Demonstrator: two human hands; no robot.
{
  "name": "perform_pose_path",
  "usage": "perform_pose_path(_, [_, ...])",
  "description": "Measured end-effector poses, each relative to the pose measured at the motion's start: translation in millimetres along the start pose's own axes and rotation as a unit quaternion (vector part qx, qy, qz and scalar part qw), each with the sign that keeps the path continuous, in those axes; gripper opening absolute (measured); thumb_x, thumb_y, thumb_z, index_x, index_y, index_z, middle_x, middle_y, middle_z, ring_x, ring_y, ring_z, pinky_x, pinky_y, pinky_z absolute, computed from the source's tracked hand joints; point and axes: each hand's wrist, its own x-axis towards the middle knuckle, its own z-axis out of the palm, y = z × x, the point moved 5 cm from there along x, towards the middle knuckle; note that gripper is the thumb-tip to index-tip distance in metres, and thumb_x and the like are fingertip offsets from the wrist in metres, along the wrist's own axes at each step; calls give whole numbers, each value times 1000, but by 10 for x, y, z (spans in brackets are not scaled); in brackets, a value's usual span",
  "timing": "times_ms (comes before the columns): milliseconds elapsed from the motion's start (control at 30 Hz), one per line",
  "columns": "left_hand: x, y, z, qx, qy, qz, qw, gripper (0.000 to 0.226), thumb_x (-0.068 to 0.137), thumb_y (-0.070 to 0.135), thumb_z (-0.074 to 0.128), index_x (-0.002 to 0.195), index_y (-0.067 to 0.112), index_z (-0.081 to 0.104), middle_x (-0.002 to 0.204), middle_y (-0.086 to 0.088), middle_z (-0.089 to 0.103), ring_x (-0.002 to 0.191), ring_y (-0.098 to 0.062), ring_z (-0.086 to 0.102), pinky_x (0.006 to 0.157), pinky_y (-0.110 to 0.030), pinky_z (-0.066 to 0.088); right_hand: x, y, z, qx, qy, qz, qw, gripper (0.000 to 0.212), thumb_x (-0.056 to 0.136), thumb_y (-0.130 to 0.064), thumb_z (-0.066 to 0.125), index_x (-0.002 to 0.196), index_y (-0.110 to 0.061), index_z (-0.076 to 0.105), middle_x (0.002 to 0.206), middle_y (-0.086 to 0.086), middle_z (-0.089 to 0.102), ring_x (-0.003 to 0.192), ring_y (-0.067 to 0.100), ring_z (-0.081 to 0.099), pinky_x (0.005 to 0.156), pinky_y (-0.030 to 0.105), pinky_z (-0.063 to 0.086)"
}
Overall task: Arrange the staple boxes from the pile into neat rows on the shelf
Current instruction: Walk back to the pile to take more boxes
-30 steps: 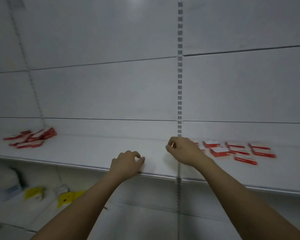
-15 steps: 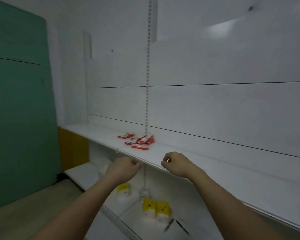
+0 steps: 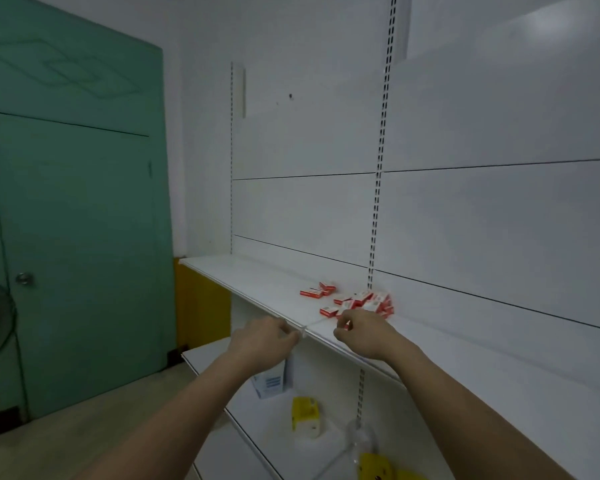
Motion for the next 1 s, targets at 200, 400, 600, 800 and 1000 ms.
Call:
perform_pose_path(200, [961, -275, 195, 6, -19, 0, 1000, 45, 91, 56, 44, 121, 27, 60, 123, 0, 61, 106, -17, 58, 89, -36, 51, 1058, 187, 389, 50, -4, -3, 999, 30, 91, -32, 53, 115, -15, 60, 124, 5, 59, 107, 21, 56, 90, 33, 46])
perform_pose_path(400, [1751, -523, 466, -26, -32, -4, 999, 39, 91, 51, 48, 120, 27, 60, 120, 2, 60, 103, -15, 58, 88, -34, 52, 1806, 460, 515, 77, 7, 20, 997, 26, 90, -27, 54, 111, -14, 61, 112, 7, 62, 90, 18, 57, 74, 27, 43])
perform_pose_path(600, [2436, -702, 717, -49, -44, 20, 998, 37, 92, 47, 51, 123, 28, 58, 122, 3, 58, 106, -14, 56, 91, -33, 50, 2352, 692, 546, 86, 54, 57, 993, 16, 90, -18, 52, 103, -16, 62, 94, 0, 59, 71, 13, 56, 71, 31, 48])
perform_pose_path(800, [3113, -849, 1036, -107, -64, 78, 989, 35, 92, 39, 57, 124, 26, 57, 124, 3, 58, 106, -12, 53, 87, -24, 43, 2690, 813, 672, 68, 62, 105, 990, 17, 91, -19, 52, 104, -15, 63, 100, 2, 59, 79, 17, 59, 72, 30, 49])
perform_pose_path(1000, [3867, -919, 1269, -155, -106, 174, 967, 42, 87, 32, 66, 127, 22, 55, 128, -2, 55, 110, -16, 52, 89, -24, 41, 2937, 929, 685, 54, 93, 168, 980, 14, 91, -23, 54, 101, -19, 63, 91, -2, 61, 73, 9, 59, 58, 20, 42])
